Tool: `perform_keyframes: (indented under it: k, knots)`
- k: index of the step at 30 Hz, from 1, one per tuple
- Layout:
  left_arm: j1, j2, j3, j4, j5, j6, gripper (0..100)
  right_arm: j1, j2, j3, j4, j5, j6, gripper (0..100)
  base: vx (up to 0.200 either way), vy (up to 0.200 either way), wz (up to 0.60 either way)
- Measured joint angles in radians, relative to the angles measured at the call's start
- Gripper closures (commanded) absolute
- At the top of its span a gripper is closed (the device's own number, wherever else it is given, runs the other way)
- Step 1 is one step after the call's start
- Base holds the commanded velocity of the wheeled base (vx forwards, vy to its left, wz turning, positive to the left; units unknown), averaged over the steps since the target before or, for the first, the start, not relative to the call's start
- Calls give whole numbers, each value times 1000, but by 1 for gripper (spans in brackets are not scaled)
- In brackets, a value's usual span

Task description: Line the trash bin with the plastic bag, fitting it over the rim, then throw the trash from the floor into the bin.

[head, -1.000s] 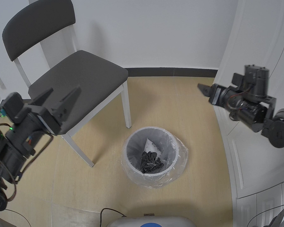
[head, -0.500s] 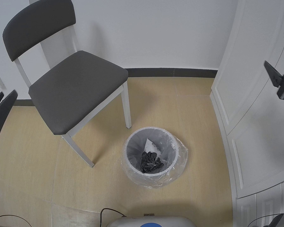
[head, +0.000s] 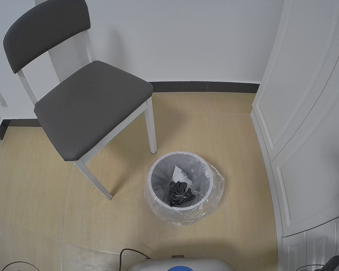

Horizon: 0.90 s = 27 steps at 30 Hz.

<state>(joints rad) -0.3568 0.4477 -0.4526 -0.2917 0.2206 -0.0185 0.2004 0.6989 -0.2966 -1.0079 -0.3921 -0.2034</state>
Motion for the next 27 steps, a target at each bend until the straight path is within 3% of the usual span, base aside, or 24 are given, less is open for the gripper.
perform_keyframes:
  k: [5, 10, 16, 20, 27]
  knots:
    - [86, -84, -2, 46, 5, 9, 0, -66, -166, 50, 48, 40, -5, 0, 0, 0, 0]
    - [153, -150, 4, 74, 5, 11, 0, -107, -351, 91, 183, 77, -2, 0, 0, 0, 0]
    - [230, -227, 47, 99, 6, 10, 0, -164, -560, 132, 396, 123, 74, 0, 0, 0, 0]
    - [269, -277, 104, 109, 7, 7, 0, -191, -630, 160, 423, 144, 128, 0, 0, 0, 0]
    - [294, -338, 257, 95, 15, -33, 0, -203, -675, 251, 476, 203, 128, 0, 0, 0, 0]
